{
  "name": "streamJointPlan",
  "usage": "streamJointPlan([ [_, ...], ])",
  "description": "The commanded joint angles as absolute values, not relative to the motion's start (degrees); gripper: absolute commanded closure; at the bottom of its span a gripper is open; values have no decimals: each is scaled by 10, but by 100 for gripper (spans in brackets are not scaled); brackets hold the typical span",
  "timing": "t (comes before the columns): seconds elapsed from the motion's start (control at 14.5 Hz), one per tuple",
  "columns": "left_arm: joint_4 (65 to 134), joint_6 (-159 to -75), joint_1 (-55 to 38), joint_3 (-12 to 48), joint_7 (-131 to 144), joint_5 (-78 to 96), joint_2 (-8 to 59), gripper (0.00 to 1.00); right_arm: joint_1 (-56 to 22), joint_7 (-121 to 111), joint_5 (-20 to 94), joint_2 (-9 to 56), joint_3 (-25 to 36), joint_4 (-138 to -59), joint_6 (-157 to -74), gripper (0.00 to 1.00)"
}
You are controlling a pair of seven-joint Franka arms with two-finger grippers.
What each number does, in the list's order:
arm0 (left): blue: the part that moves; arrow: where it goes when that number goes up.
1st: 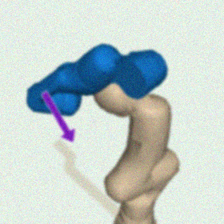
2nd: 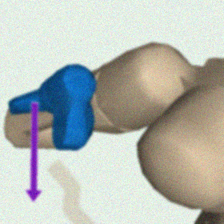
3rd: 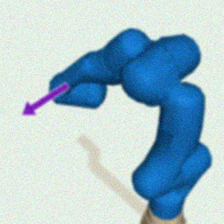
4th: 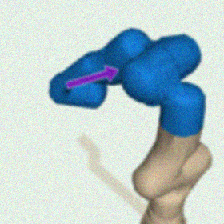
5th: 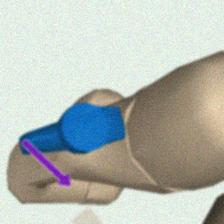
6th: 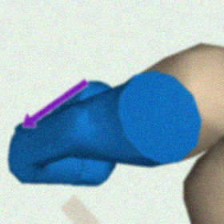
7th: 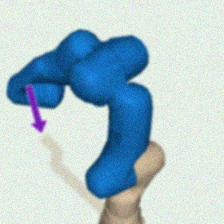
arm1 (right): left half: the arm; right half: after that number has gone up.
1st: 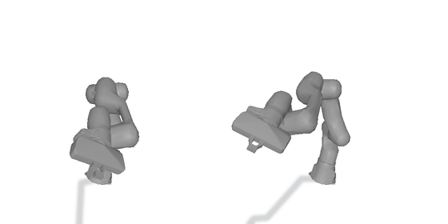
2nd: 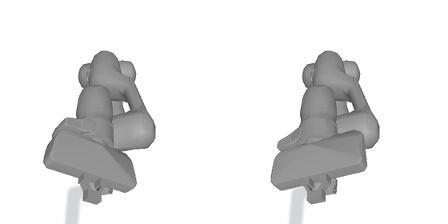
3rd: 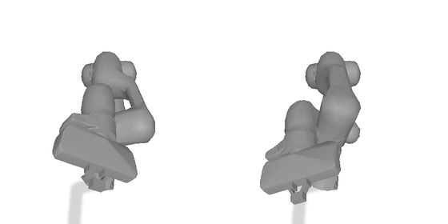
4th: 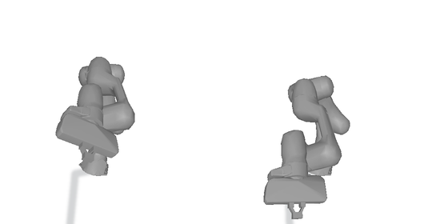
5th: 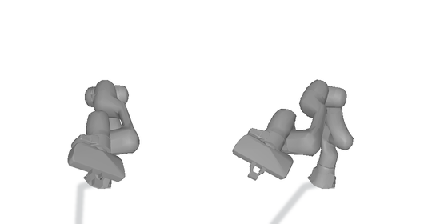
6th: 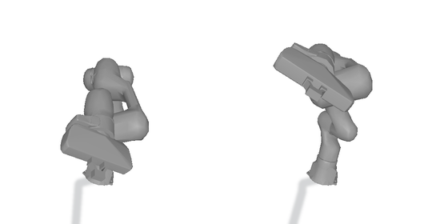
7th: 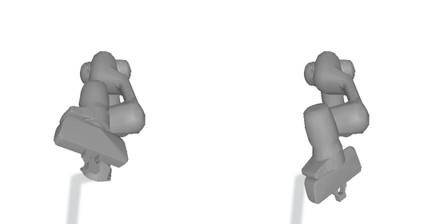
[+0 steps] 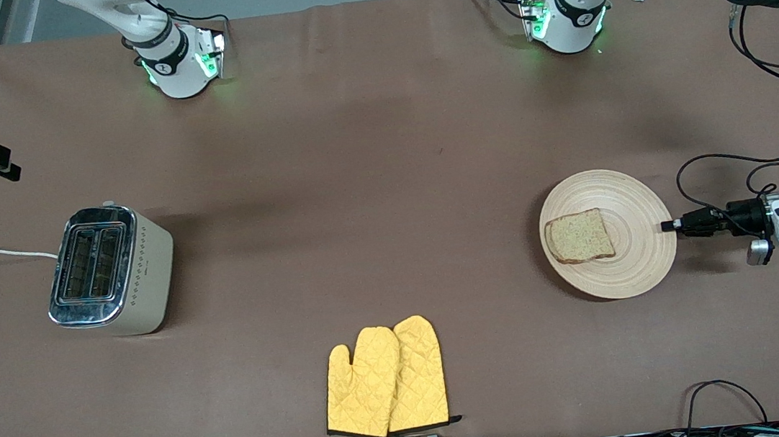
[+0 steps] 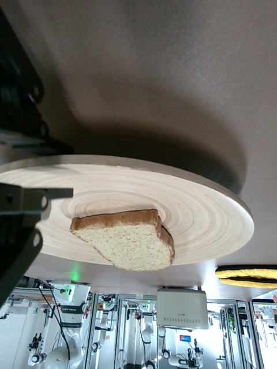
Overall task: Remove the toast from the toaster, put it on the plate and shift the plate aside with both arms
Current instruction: 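Slide the plate with bread away from the toaster using the left gripper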
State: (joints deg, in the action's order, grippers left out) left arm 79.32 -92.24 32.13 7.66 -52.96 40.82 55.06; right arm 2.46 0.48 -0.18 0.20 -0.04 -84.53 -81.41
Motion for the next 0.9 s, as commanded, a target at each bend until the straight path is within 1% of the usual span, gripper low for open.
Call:
streamJointPlan([
  [0.0, 792, -916, 323, 82, -531, 394, 528, 0, 29, 4, 8, 5, -1, -838, -809, 0],
  [0.21, 792, -916, 316, 98, -474, 353, 474, 0, 30, -32, 7, 5, 0, -838, -812, 0],
  [0.34, 792, -916, 312, 124, -418, 309, 438, 0, 31, -32, 7, 5, 0, -839, -810, 0],
  [0.48, 792, -916, 313, 162, -362, 269, 400, 0, 31, -32, 7, 5, 0, -838, -810, 0],
  [0.83, 793, -918, 301, 211, -232, 201, 305, 0, 32, -31, 7, 5, 0, -839, -808, 0],
])
